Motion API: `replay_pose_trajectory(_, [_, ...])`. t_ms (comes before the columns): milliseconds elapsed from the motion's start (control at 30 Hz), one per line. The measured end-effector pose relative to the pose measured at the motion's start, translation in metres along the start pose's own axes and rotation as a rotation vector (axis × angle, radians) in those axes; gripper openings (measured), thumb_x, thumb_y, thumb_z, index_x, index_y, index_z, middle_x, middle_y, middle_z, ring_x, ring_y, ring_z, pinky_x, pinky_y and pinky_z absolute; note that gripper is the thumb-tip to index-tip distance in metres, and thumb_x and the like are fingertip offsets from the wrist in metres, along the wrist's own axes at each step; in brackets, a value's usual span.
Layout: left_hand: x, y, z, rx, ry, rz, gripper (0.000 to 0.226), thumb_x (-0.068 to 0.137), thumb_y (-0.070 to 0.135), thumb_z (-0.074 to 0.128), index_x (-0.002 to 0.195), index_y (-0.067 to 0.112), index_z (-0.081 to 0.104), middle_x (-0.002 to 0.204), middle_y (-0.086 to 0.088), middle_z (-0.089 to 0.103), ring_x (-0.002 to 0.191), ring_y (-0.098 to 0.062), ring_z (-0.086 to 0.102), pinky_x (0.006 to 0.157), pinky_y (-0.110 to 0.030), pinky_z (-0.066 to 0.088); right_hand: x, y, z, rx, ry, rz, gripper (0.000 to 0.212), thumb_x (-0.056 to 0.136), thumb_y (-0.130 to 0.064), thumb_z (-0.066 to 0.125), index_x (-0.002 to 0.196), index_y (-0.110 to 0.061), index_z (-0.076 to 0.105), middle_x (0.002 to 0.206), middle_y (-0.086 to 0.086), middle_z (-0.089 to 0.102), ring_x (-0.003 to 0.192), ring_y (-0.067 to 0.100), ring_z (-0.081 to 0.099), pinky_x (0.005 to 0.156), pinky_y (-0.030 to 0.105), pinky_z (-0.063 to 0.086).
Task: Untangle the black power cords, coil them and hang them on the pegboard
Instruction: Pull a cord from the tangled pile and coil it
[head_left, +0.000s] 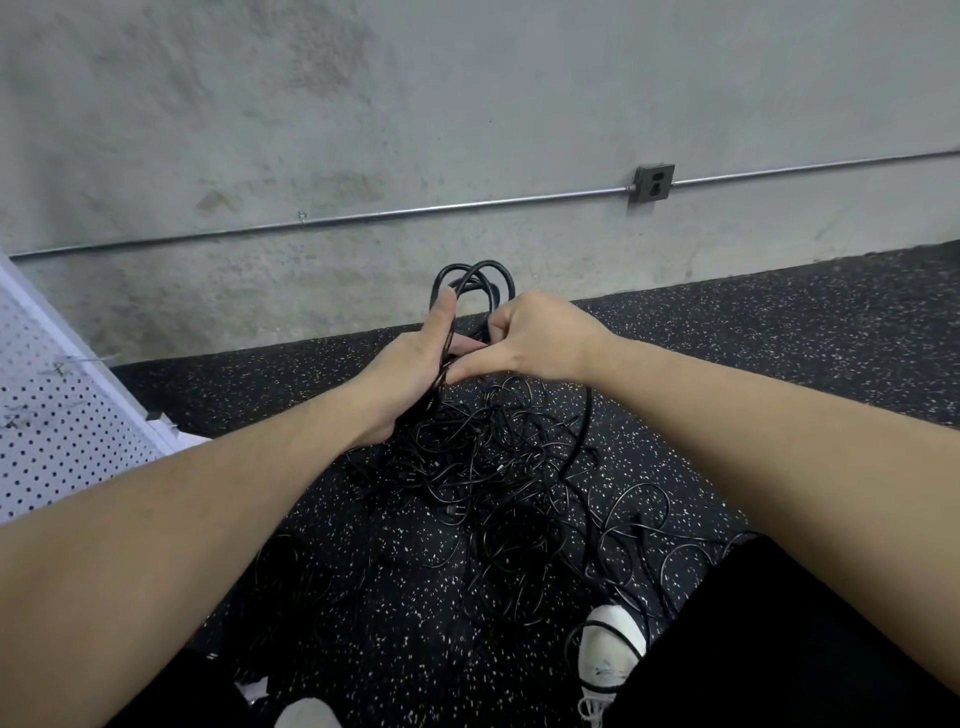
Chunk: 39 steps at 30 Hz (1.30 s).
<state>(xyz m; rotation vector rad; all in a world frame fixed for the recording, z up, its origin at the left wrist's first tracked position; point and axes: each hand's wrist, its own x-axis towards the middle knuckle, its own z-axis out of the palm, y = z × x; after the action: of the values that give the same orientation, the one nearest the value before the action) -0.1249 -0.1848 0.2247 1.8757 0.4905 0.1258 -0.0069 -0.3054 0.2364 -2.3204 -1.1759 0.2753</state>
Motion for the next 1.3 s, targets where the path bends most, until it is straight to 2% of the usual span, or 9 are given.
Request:
replay_pose_trajectory(67, [-0.003, 0.003, 0.0, 0.015, -0.077, 0.035, 0.062, 0.072, 0.075, 0.052, 0.104, 0.026, 0.074, 0.112, -0.022, 0.065, 0.124, -0.049, 0.051, 0.116, -0.062, 0.029, 0.001, 0.005, -0.002, 0.089, -0.032, -0.021, 0.055, 0.069, -0.06, 0.084, 0.068, -0.012, 0.057, 0.054, -0.005, 0.046, 0.048, 0.01, 0.037, 0.054, 0.026, 0.033])
replay_pose_trajectory(167, [0.009, -0.009, -0.007, 0.188, -0.153, 0.076, 0.033, 0.072, 0.05, 0.086, 0.092, 0.026, 0.076, 0.102, 0.001, 0.077, 0.107, -0.021, 0.068, 0.106, -0.041, 0.046, -0.001, 0.012, -0.007, 0.151, -0.072, -0.059, 0.034, 0.079, -0.035, 0.085, 0.074, -0.016, 0.058, 0.065, -0.004, 0.054, 0.052, 0.005, 0.041, 0.052, 0.021, 0.034])
replay_pose_trajectory(300, [0.022, -0.02, -0.01, 0.278, -0.075, 0.127, 0.023, 0.089, 0.04, 0.073, 0.104, 0.022, 0.077, 0.109, 0.003, 0.075, 0.109, -0.019, 0.065, 0.102, -0.037, 0.047, -0.003, 0.023, -0.011, 0.297, -0.103, -0.024, 0.027, 0.08, -0.029, 0.085, 0.092, -0.017, 0.063, 0.075, -0.002, 0.062, 0.043, 0.003, 0.04, 0.042, 0.018, 0.032])
replay_pose_trajectory(667, [0.016, -0.014, -0.007, 0.308, 0.019, 0.07, 0.044, 0.108, 0.045, 0.042, 0.09, 0.033, 0.081, 0.136, -0.009, 0.059, 0.126, -0.033, 0.054, 0.107, -0.043, 0.038, -0.005, 0.025, -0.018, -0.198, 0.065, -0.225, 0.023, 0.103, -0.032, 0.057, 0.116, -0.015, 0.065, 0.084, -0.008, 0.063, 0.067, 0.005, 0.052, 0.061, 0.019, 0.039])
replay_pose_trajectory(767, [0.016, -0.015, -0.005, 0.302, 0.002, 0.079, 0.048, 0.108, 0.046, 0.039, 0.089, 0.033, 0.082, 0.105, -0.007, 0.068, 0.101, -0.02, 0.062, 0.091, -0.037, 0.041, -0.008, 0.022, -0.017, -0.284, 0.187, -0.288, 0.033, 0.106, -0.039, 0.049, 0.124, -0.014, 0.061, 0.091, 0.005, 0.07, 0.072, 0.018, 0.055, 0.067, 0.032, 0.043])
replay_pose_trajectory(900, [0.013, -0.014, -0.008, 0.224, -0.124, 0.113, 0.05, 0.109, 0.045, 0.038, 0.093, 0.03, 0.083, 0.078, -0.005, 0.043, 0.051, 0.004, 0.048, 0.065, -0.029, 0.034, -0.006, 0.017, -0.025, -0.244, 0.25, -0.191, 0.047, 0.096, -0.057, 0.055, 0.102, -0.012, 0.068, 0.067, -0.002, 0.062, 0.057, 0.012, 0.054, 0.054, 0.026, 0.035])
replay_pose_trajectory(1000, [0.011, -0.019, -0.012, 0.124, -0.205, 0.068, 0.05, 0.109, 0.045, 0.038, 0.097, 0.026, 0.083, 0.071, 0.003, 0.042, 0.049, -0.004, 0.038, 0.056, -0.028, 0.031, -0.004, 0.021, -0.027, -0.08, 0.231, -0.065, 0.054, 0.085, -0.063, 0.066, 0.072, -0.01, 0.058, 0.055, -0.002, 0.05, 0.046, 0.009, 0.038, 0.044, 0.023, 0.028])
replay_pose_trajectory(1167, [0.011, -0.03, -0.022, 0.019, -0.193, -0.045, 0.05, 0.108, 0.048, 0.039, 0.098, 0.024, 0.083, 0.068, 0.007, 0.041, 0.052, -0.01, 0.028, 0.046, -0.024, 0.024, -0.006, 0.019, -0.028, -0.009, 0.098, -0.204, 0.032, 0.1, -0.039, 0.061, 0.075, -0.022, 0.05, 0.061, -0.008, 0.049, 0.05, -0.002, 0.044, 0.05, 0.018, 0.032])
replay_pose_trajectory(1300, [0.009, -0.025, -0.014, -0.004, -0.229, 0.028, 0.051, 0.109, 0.042, 0.039, 0.093, 0.022, 0.083, 0.068, 0.006, 0.042, 0.05, -0.008, 0.031, 0.044, -0.019, 0.028, -0.003, 0.019, -0.017, 0.133, 0.233, -0.144, 0.04, 0.097, -0.046, 0.063, 0.069, -0.022, 0.05, 0.059, -0.008, 0.049, 0.048, 0.002, 0.04, 0.052, 0.025, 0.035])
